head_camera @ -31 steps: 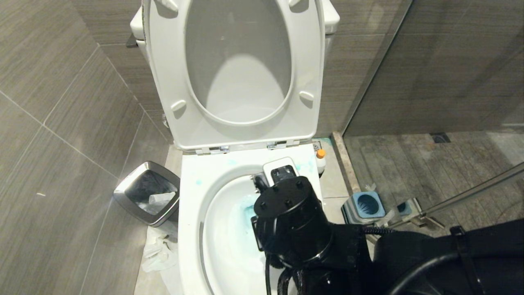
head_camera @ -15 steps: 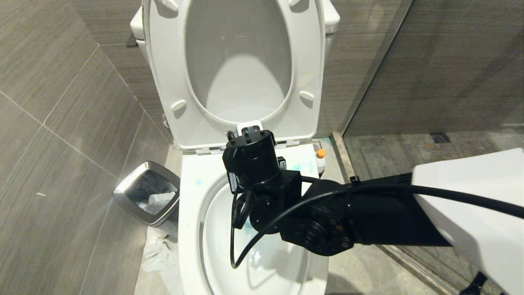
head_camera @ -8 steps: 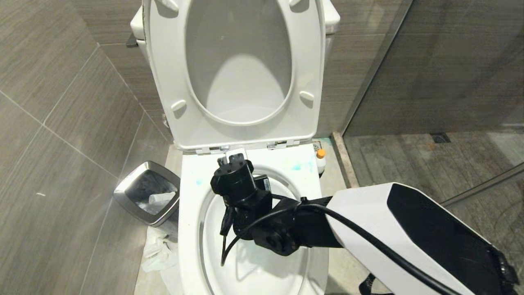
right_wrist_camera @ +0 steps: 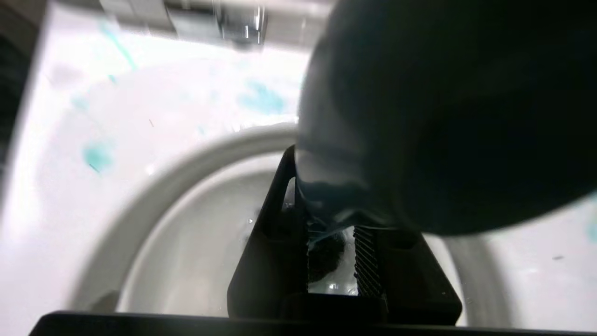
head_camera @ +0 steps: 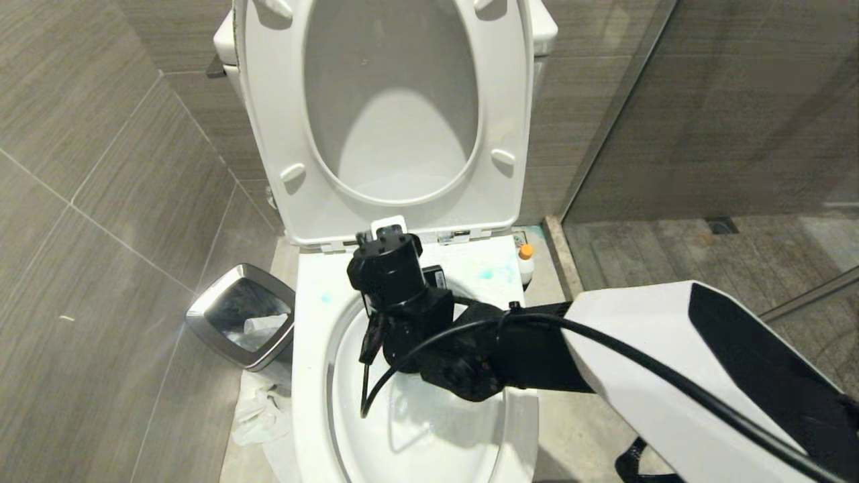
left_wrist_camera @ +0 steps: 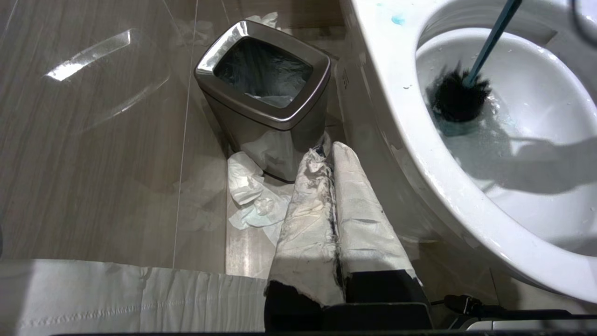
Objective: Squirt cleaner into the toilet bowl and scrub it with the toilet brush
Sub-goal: Scrub the toilet bowl
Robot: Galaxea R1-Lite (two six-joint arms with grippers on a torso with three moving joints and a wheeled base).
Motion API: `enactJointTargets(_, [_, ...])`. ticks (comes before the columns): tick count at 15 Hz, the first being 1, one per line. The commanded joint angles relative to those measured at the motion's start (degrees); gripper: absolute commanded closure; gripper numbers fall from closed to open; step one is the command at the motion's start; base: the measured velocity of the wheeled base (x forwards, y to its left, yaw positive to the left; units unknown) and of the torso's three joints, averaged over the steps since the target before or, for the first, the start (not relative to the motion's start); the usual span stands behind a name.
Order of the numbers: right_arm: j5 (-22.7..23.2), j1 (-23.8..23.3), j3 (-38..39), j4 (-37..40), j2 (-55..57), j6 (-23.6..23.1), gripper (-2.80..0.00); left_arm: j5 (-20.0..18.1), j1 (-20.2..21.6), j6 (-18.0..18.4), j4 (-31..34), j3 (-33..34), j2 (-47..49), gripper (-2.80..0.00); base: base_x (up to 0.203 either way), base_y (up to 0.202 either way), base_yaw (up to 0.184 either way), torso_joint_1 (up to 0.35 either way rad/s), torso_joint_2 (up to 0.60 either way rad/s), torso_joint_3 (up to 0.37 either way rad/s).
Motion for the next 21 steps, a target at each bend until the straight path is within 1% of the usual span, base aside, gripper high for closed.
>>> enactJointTargets(1, [-0.26, 0.59, 0.36, 0.82, -6.31, -0.02, 0.0, 0.02, 0.02, -0.01, -0.07, 0.0, 0.0, 0.0, 0.0, 0.0, 0.0, 0.0, 0.0, 0.0])
enactJointTargets(7, [0.01, 0.68, -0.34, 1.13, -6.14, -0.2, 0.0, 0.09, 0.02, -0.01, -0.09, 0.0, 0.08, 0.0, 0.0, 0.0, 0.0, 0.0, 0.0, 0.0])
enactJointTargets(9, [1.28, 2.13, -0.02, 1.2, -6.13, -0.28, 0.0, 0.08, 0.02, -0.01, -0.06, 0.0, 0.02, 0.0, 0.0, 0.0, 0.0, 0.0, 0.0, 0.0])
enactJointTargets(13, [1.31, 5.6, -0.25, 2.44, -5.33, -0.29, 0.0, 0.02, -0.07, -0.01, -0.02, 0.0, 0.0, 0.0, 0.0, 0.0, 0.0, 0.0, 0.0, 0.0])
enactJointTargets(15, [1.23, 6.34, -0.17, 2.45, -4.64, -0.48, 0.0, 0.02, 0.02, -0.01, -0.03, 0.0, 0.0, 0.0, 0.0, 0.0, 0.0, 0.0, 0.0, 0.0])
enactJointTargets(17, [1.3, 6.41, -0.51, 2.12, -3.5, -2.29, 0.0, 0.08, -0.02, -0.01, -0.06, 0.0, 0.08, 0.0, 0.0, 0.0, 0.0, 0.0, 0.0, 0.0])
enactJointTargets(21, [1.31, 6.19, -4.69, 2.31, 0.01, -2.89, 0.0, 0.02, 0.02, -0.01, -0.01, 0.0, 0.0, 0.0, 0.0, 0.0, 0.0, 0.0, 0.0, 0.0])
